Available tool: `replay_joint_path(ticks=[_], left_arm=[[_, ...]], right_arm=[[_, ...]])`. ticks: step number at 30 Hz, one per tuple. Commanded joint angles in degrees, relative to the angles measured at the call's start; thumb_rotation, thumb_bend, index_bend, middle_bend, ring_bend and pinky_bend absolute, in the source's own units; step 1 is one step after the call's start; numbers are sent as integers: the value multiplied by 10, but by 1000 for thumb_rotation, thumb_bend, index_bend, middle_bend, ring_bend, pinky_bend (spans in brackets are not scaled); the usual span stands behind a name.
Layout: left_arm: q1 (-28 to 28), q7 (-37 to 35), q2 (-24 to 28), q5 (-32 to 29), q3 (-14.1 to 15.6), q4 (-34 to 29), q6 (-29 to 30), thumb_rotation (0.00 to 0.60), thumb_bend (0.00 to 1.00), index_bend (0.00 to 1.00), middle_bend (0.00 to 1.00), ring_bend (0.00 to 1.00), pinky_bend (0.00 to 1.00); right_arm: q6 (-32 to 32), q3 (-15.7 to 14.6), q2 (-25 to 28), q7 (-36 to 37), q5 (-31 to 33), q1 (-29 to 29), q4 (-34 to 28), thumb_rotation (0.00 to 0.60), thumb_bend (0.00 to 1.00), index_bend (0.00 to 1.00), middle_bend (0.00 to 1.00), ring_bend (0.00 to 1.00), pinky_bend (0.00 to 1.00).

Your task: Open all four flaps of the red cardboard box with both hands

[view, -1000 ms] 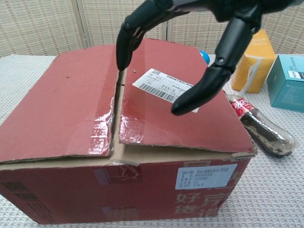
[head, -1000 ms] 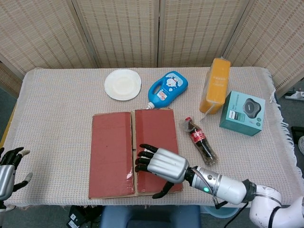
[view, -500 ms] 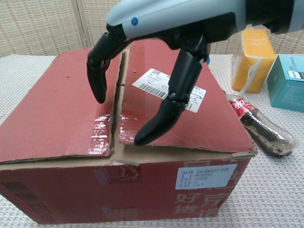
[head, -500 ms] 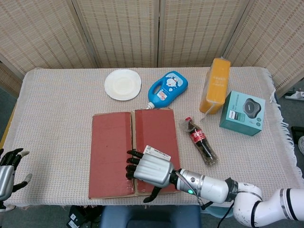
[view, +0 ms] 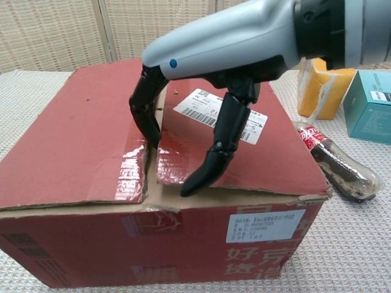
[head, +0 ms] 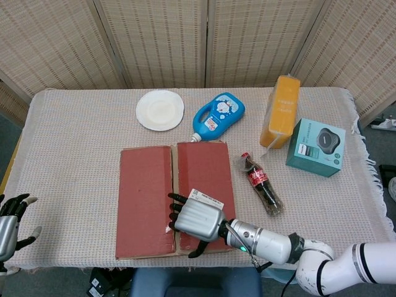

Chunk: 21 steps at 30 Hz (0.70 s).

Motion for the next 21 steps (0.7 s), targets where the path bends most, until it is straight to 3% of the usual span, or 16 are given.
replay_joint_path(ticks=[1,9,21], left_arm=[[0,-1,0,1,0,0,1,600,311,248,193,188,0],[-1,-2,2,-1,-1,-2,-2,600,310,248,193,188,0],[-21,6,9,19,-10,-17,-9,600,309,251,193,191,0]], right_arm=[[11,-4,-4,-8,5,3,-3,341,42,456,399,212,0],[48,-6,12,9,-30,-18,-23,339,42,538,473,296,0],[149,-14,132,74,-153,-113,-85,335,42,562,494,342,0]])
